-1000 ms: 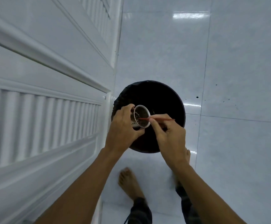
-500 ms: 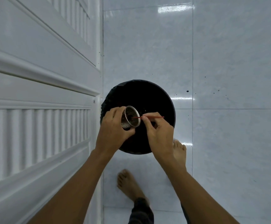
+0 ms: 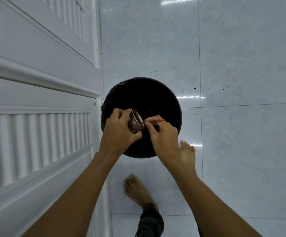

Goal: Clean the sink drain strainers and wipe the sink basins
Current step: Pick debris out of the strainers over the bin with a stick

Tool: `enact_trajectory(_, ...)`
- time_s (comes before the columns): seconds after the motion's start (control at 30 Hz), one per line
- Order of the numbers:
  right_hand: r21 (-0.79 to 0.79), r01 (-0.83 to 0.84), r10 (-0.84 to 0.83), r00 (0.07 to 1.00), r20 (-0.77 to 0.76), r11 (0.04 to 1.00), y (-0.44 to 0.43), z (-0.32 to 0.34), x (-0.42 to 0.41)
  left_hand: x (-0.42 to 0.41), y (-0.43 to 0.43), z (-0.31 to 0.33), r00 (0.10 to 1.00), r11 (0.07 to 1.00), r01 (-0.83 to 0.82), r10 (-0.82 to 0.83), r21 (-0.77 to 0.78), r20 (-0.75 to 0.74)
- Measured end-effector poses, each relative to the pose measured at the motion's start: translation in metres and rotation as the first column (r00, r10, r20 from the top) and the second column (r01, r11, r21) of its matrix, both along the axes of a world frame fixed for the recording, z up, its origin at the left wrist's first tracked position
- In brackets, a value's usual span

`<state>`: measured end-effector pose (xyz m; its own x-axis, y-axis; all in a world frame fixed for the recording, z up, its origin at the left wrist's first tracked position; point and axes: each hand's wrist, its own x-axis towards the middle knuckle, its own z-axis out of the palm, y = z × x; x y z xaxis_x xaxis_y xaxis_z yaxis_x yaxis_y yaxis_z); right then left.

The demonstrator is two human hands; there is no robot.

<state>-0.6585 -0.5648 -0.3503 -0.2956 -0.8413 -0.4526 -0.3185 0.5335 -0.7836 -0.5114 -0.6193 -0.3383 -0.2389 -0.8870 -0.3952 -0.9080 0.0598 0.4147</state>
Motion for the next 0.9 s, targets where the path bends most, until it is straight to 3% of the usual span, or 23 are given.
enact_trajectory(0.1, -0.061, 0.138, -0.14, 0.99, -0.034, 0.989, -0.003, -0.003, -0.004, 0.004, -0.002, -0.004, 0.998, 0.998, -0.058, 0.058, 0.012, 0.006)
enact_trajectory(0.17, -0.106, 0.132, -0.132, 0.991, 0.01, 0.986, -0.002, -0.003, 0.002, 0.004, -0.005, -0.007, 0.997, 0.996, -0.082, 0.081, 0.033, 0.009)
enact_trajectory(0.27, -0.037, 0.063, -0.063, 0.998, 0.002, 0.997, 0.003, -0.009, 0.008, 0.003, -0.005, -0.009, 1.0, 0.997, -0.025, 0.025, 0.07, -0.006)
enact_trajectory(0.33, 0.011, 0.142, -0.142, 0.989, -0.033, 0.99, 0.003, -0.015, 0.003, 0.005, -0.007, -0.009, 0.999, 0.994, -0.037, 0.035, 0.101, 0.027)
enact_trajectory(0.43, 0.071, 0.217, -0.224, 0.968, 0.111, 0.974, 0.003, -0.02, -0.003, 0.01, -0.012, -0.009, 0.996, 0.989, -0.061, 0.053, 0.138, 0.065)
enact_trajectory(0.5, 0.142, 0.169, -0.201, 0.948, 0.248, 0.975, 0.005, -0.022, 0.0, 0.011, -0.012, -0.008, 0.999, 0.986, -0.034, 0.029, 0.166, 0.027)
enact_trajectory(0.63, 0.186, 0.296, -0.326, 0.932, 0.157, 0.937, 0.007, -0.025, -0.005, 0.012, -0.01, -0.008, 0.999, 0.989, -0.028, 0.032, 0.144, -0.029)
enact_trajectory(0.7, 0.229, 0.31, -0.369, 0.88, 0.298, 0.923, 0.003, -0.021, -0.006, 0.015, -0.009, -0.009, 0.995, 0.99, -0.056, 0.066, 0.133, -0.075)
enact_trajectory(0.83, 0.182, 0.23, -0.289, 0.84, 0.459, 0.956, -0.007, -0.006, -0.006, 0.019, -0.01, -0.005, 0.941, 0.981, -0.116, 0.16, 0.158, -0.299)
enact_trajectory(0.9, 0.092, 0.131, -0.16, 0.866, 0.475, 0.987, -0.012, 0.0, -0.013, 0.023, -0.012, -0.002, 0.917, 0.981, -0.129, 0.174, 0.145, -0.359)
